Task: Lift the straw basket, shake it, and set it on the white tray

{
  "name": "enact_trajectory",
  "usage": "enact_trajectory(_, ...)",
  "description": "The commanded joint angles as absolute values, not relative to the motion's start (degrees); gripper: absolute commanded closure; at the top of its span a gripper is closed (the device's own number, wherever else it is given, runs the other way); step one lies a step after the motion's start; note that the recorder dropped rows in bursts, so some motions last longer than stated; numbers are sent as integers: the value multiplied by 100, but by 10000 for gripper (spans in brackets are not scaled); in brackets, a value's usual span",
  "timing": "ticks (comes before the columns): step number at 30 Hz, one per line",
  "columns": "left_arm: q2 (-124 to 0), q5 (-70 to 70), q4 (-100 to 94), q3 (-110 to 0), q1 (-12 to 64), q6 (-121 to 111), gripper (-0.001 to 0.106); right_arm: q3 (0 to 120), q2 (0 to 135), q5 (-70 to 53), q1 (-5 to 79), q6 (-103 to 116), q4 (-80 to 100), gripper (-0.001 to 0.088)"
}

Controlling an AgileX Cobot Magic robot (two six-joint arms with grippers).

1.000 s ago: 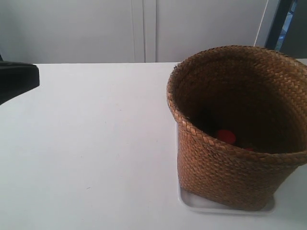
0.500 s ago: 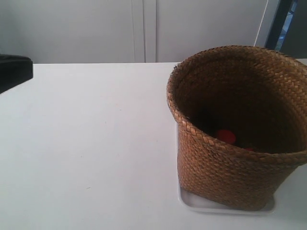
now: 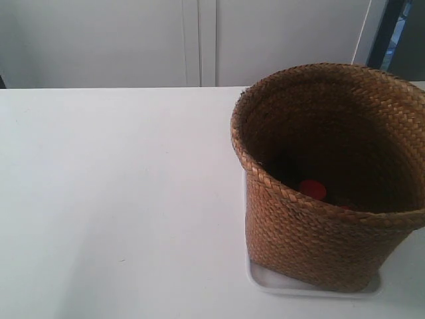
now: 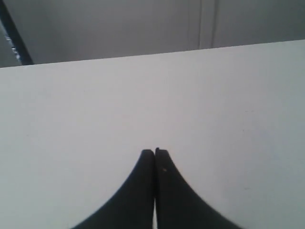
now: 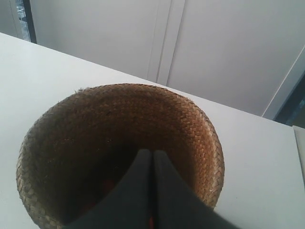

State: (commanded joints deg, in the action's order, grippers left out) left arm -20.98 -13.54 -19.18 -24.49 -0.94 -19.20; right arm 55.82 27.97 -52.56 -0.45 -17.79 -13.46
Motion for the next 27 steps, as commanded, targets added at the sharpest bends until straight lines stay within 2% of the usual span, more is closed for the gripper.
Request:
enact_trajectory(4,-1534,-2402,-1896,-2436,-661,-1944,1053,5582,2797,-5256,-45,-1779,-1346,868)
enact_trajectory(14,-10,-1922,-1921,-1277,-867,-1933,1053,5582,2797,-5256,-45,-1779,-1346,868)
enact_trajectory(27,0,-1264,-1545,-96,-840,-1960,1053,5582,2797,-5242,-45,-1779,-1346,868)
